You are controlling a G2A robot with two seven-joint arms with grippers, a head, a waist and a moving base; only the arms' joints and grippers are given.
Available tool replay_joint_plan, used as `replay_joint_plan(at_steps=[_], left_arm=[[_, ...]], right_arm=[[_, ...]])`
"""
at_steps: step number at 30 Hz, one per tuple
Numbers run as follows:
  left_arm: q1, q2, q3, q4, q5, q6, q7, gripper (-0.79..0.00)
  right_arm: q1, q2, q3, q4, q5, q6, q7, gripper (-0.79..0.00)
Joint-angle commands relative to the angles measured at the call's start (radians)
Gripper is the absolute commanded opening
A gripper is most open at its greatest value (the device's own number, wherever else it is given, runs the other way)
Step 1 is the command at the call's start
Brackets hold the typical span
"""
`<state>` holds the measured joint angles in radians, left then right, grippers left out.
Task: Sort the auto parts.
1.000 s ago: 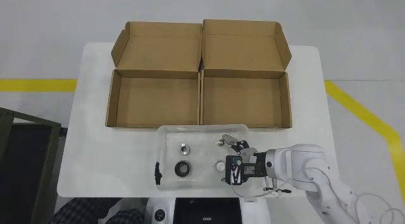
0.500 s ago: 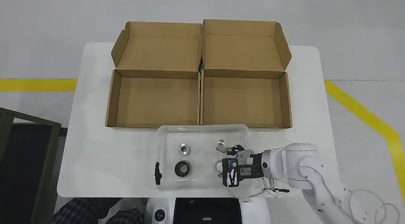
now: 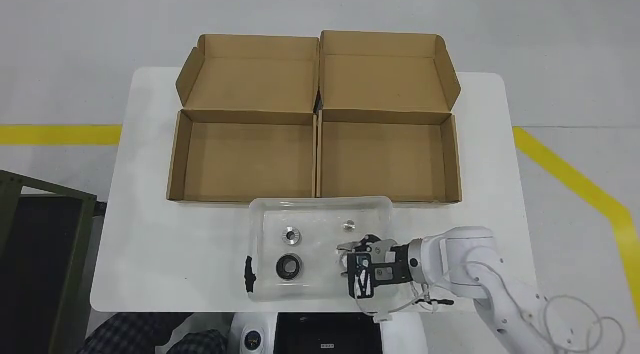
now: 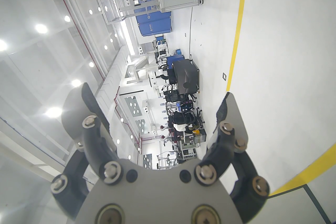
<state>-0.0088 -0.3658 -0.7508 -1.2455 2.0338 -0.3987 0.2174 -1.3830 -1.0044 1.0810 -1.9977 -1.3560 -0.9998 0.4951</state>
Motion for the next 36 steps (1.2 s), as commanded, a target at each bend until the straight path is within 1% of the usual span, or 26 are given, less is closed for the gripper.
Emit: replay_joint_plan(at_steps=[1, 2, 3, 11, 15, 21, 25, 28, 31, 36], left_arm=[[0.0, 0.0, 0.0, 0.0, 0.0, 0.0, 0.0, 0.0], [0.0, 0.0, 0.0, 0.0, 0.0, 0.0, 0.0, 0.0], [0.0, 0.0, 0.0, 0.0, 0.0, 0.0, 0.0, 0.0], [0.0, 0.0, 0.0, 0.0, 0.0, 0.0, 0.0, 0.0], [0.0, 0.0, 0.0, 0.0, 0.0, 0.0, 0.0, 0.0], [0.0, 0.0, 0.0, 0.0, 0.0, 0.0, 0.0, 0.0], [0.0, 0.0, 0.0, 0.0, 0.0, 0.0, 0.0, 0.0], [0.0, 0.0, 0.0, 0.0, 0.0, 0.0, 0.0, 0.0], [0.0, 0.0, 0.0, 0.0, 0.0, 0.0, 0.0, 0.0], [0.0, 0.0, 0.0, 0.0, 0.0, 0.0, 0.0, 0.0]], right_arm=[[0.003, 0.001, -0.003, 0.001, 0.003, -0.004, -0.001, -0.653], [0.005, 0.001, -0.004, 0.001, 0.006, -0.004, -0.003, -0.742], [0.006, 0.002, -0.004, 0.0, 0.007, -0.004, -0.003, -0.785], [-0.002, 0.011, 0.018, -0.034, 0.035, -0.007, -0.018, -0.785], [-0.011, 0.017, 0.042, -0.062, 0.056, -0.01, -0.054, -0.785], [-0.017, 0.021, 0.078, -0.088, 0.071, 0.0, -0.186, -0.785], [-0.019, 0.021, 0.1, -0.081, 0.071, 0.038, -0.27, -0.785], [-0.014, 0.018, 0.103, -0.037, 0.12, 0.053, -0.358, -0.785], [-0.001, 0.013, 0.098, 0.018, 0.183, 0.071, -0.417, -0.785], [0.029, 0.005, 0.088, 0.081, 0.307, 0.094, -0.47, -0.785]])
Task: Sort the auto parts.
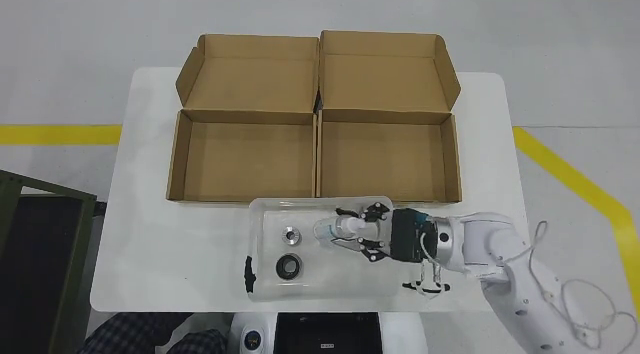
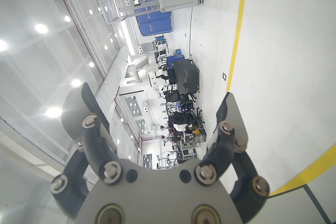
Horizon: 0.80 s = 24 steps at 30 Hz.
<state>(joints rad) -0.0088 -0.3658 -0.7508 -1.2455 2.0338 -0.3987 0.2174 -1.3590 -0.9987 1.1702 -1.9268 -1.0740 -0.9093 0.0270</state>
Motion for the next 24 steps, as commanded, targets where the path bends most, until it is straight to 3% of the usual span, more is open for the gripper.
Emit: replay_joint_plan(at_steps=[1, 8, 24], left_arm=[[0.0, 0.0, 0.0, 0.0, 0.0, 0.0, 0.0, 0.0], [0.0, 0.0, 0.0, 0.0, 0.0, 0.0, 0.0, 0.0], [0.0, 0.0, 0.0, 0.0, 0.0, 0.0, 0.0, 0.0]], right_arm=[[0.011, -0.002, -0.002, 0.018, 0.052, 0.009, -0.007, -0.785], [0.046, -0.009, 0.01, 0.05, 0.194, 0.047, -0.021, -0.785], [0.088, -0.013, 0.092, 0.08, 0.363, 0.1, -0.032, -0.785]])
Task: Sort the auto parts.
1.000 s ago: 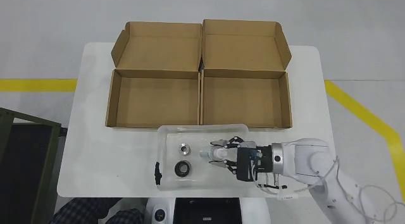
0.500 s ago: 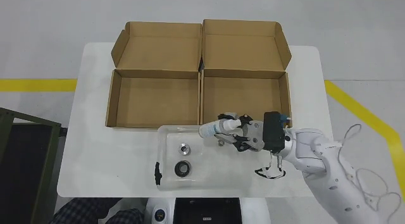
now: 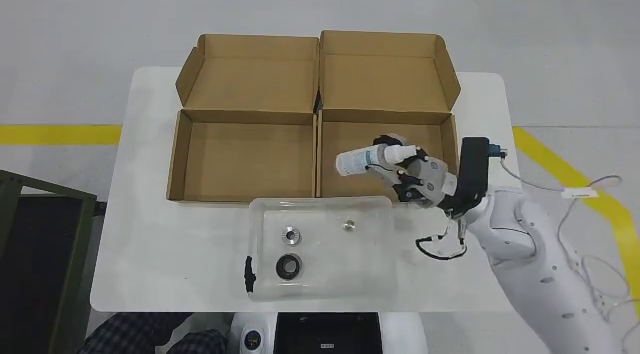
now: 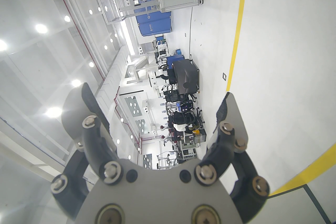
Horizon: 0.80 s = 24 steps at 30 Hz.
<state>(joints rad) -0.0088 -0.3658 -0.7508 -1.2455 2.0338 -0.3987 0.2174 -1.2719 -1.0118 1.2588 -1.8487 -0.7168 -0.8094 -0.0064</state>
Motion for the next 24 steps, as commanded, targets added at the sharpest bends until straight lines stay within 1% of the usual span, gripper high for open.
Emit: replay_joint_plan(at_steps=[1, 6, 13, 21, 24], left_arm=[[0.0, 0.0, 0.0, 0.0, 0.0, 0.0, 0.0, 0.0], [0.0, 0.0, 0.0, 0.0, 0.0, 0.0, 0.0, 0.0], [0.0, 0.0, 0.0, 0.0, 0.0, 0.0, 0.0, 0.0], [0.0, 0.0, 0.0, 0.0, 0.0, 0.0, 0.0, 0.0], [0.0, 0.0, 0.0, 0.0, 0.0, 0.0, 0.0, 0.0]], right_arm=[[0.002, 0.0, 0.007, 0.002, 0.009, 0.0, 0.003, -0.785], [0.004, -0.002, 0.014, -0.003, 0.019, 0.006, 0.01, -0.785], [0.025, -0.007, 0.001, -0.009, -0.065, 0.045, 0.057, -0.785], [0.076, -0.015, -0.041, -0.022, -0.292, 0.14, 0.122, -0.785], [0.097, -0.019, -0.062, -0.009, -0.355, 0.167, 0.141, -0.785]])
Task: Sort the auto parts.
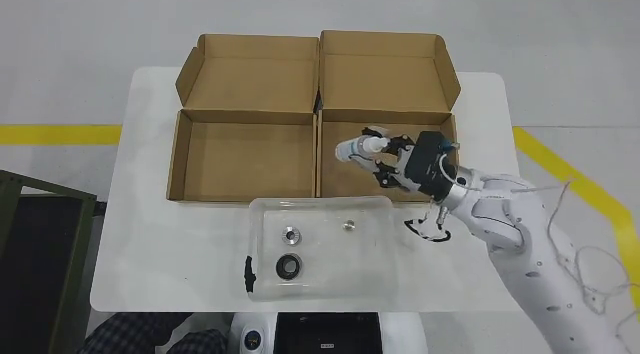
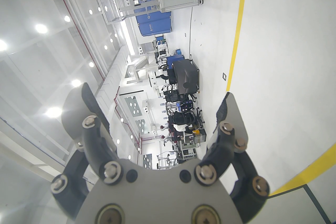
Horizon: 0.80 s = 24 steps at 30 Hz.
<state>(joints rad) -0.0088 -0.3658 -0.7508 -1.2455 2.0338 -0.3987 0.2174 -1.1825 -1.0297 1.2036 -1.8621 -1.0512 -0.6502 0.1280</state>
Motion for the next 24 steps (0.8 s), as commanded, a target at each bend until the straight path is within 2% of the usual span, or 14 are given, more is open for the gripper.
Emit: replay_joint_plan(at_steps=[1, 9, 24], left_arm=[[0.0, 0.0, 0.0, 0.0, 0.0, 0.0, 0.0, 0.0], [0.0, 0.0, 0.0, 0.0, 0.0, 0.0, 0.0, 0.0], [0.0, 0.0, 0.0, 0.0, 0.0, 0.0, 0.0, 0.0]], right_arm=[[0.014, -0.003, -0.015, 0.012, -0.035, 0.016, 0.009, -0.785], [0.091, -0.021, -0.095, 0.083, -0.119, 0.045, 0.054, -0.785], [0.248, -0.069, -0.237, 0.284, -0.134, 0.072, 0.112, -0.785]])
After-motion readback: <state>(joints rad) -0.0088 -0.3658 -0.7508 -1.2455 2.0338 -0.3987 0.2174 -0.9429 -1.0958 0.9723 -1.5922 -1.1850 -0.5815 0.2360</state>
